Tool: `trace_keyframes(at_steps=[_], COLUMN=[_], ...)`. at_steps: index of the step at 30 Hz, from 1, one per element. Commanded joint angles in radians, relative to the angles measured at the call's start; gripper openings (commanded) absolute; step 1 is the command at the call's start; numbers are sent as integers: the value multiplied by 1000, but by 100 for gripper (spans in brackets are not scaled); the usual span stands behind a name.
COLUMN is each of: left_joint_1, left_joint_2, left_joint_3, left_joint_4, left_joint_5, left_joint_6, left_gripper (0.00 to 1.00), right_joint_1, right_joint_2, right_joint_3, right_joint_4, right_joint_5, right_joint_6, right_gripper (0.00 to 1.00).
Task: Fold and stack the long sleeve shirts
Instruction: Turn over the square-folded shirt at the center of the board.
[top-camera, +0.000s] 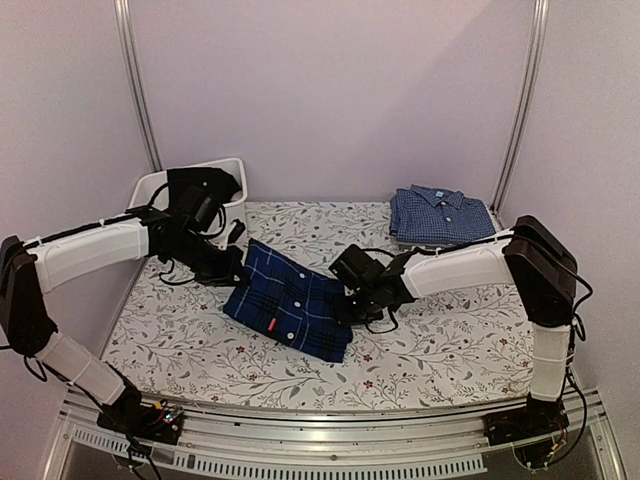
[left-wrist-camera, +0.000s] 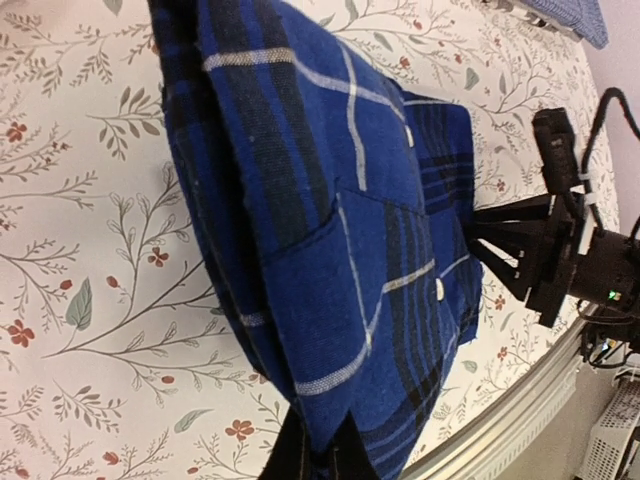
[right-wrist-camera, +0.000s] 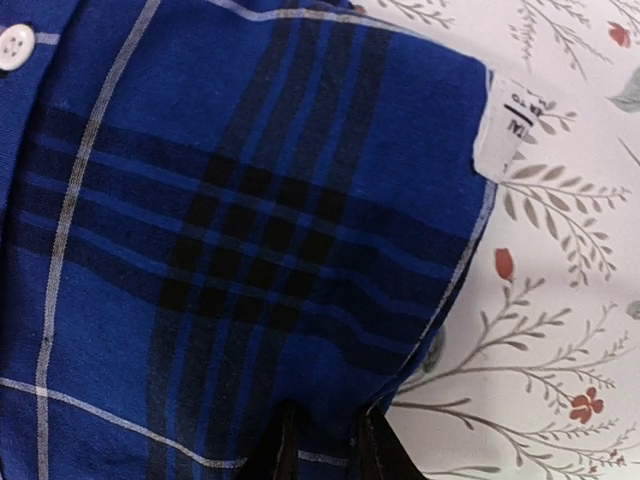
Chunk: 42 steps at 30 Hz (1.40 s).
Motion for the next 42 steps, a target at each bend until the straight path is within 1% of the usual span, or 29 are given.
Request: trace_keyframes(at_steps=[1, 7, 8, 10, 12, 15, 17, 20, 24, 27, 30, 32, 35, 39, 42], left_joint_1=[13, 13, 12, 11, 9, -2, -12, -20, -26, -31, -37, -40, -49, -67, -68], left_joint_2=[-54, -23, -13, 9, 30, 52, 68, 99, 124, 142, 162, 172, 196, 222, 236], left_joint_3=[105, 255, 278, 311, 328, 327, 323, 302, 282, 289, 304, 311, 330, 347, 342], left_joint_4=[-17, -22, -18, -2, 19, 87, 131, 179, 218, 229, 236, 248, 252, 253, 262], left_joint_5=[37, 112, 131, 173, 206, 247, 262, 263, 277, 288, 301, 306, 321, 319, 326], left_joint_6=[45, 57, 54, 42, 15, -38, -70, -102, -121, -122, -123, -127, -128, -122, -121], left_gripper=[0, 0, 0, 0, 0, 0, 0, 0, 0, 0, 0, 0, 0, 0, 0], right_joint_1=[28, 42, 43, 43, 43, 43, 41, 36, 31, 25, 15, 8, 3, 1, -12], right_joint_2=[82, 198, 214, 257, 301, 356, 404, 450, 456, 435, 406, 391, 390, 376, 320], right_joint_3=[92, 219, 246, 294, 341, 415, 459, 489, 464, 412, 342, 301, 281, 239, 152], right_joint_4=[45, 109, 123, 167, 225, 321, 386, 440, 462, 511, 584, 669, 738, 752, 765], right_joint_5=[-41, -89, -141, -187, -239, -328, -393, -444, -459, -483, -508, -555, -599, -578, -530], right_joint_6=[-5, -9, -9, -7, 0, 10, 31, 65, 82, 86, 105, 128, 166, 193, 207], right_gripper=[20, 20, 20, 20, 21, 24, 26, 28, 31, 33, 37, 39, 40, 39, 33])
